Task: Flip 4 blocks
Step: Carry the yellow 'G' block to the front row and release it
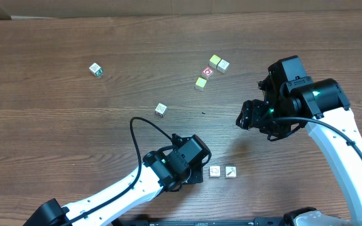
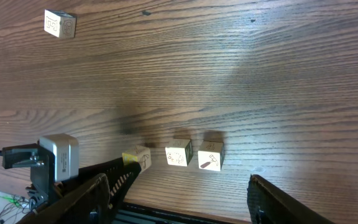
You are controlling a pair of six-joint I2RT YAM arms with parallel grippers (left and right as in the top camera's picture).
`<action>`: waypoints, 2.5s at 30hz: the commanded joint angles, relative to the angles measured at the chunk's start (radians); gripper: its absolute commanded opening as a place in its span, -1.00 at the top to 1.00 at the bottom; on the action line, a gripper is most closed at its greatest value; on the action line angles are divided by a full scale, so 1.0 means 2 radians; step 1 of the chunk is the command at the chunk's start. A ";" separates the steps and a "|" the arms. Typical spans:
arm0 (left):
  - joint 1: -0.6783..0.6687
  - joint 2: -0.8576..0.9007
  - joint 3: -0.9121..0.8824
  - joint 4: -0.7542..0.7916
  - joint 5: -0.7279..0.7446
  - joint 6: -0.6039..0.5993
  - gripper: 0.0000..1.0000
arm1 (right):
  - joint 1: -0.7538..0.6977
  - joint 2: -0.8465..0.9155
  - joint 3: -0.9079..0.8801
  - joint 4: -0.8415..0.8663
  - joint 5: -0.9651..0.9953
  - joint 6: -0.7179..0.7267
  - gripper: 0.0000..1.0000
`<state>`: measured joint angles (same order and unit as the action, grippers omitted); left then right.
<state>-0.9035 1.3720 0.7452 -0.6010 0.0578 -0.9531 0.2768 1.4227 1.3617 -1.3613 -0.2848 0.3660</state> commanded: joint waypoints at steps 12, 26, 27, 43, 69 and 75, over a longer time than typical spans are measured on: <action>-0.016 0.077 -0.003 0.062 -0.020 -0.042 0.92 | 0.001 -0.004 0.010 0.002 -0.003 -0.014 -0.44; -0.022 0.086 -0.003 0.071 -0.017 -0.042 0.92 | 0.001 -0.004 0.010 0.002 -0.003 -0.011 -0.45; -0.024 0.086 -0.003 0.072 -0.018 -0.042 0.92 | 0.001 -0.004 0.010 0.002 -0.003 -0.011 -0.44; -0.031 0.086 -0.003 0.067 0.011 -0.057 0.91 | 0.001 -0.004 0.010 -0.001 -0.003 -0.009 -0.44; -0.044 0.086 -0.003 0.063 -0.003 -0.074 0.38 | 0.001 -0.004 0.010 -0.005 -0.003 -0.009 -0.44; -0.044 0.085 -0.003 0.073 -0.011 -0.064 0.31 | 0.001 -0.004 0.010 -0.007 -0.003 -0.009 -0.44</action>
<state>-0.9821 1.5269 0.7525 -0.4610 0.0624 -1.0935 0.2768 1.4227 1.3617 -1.3743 -0.2848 0.3466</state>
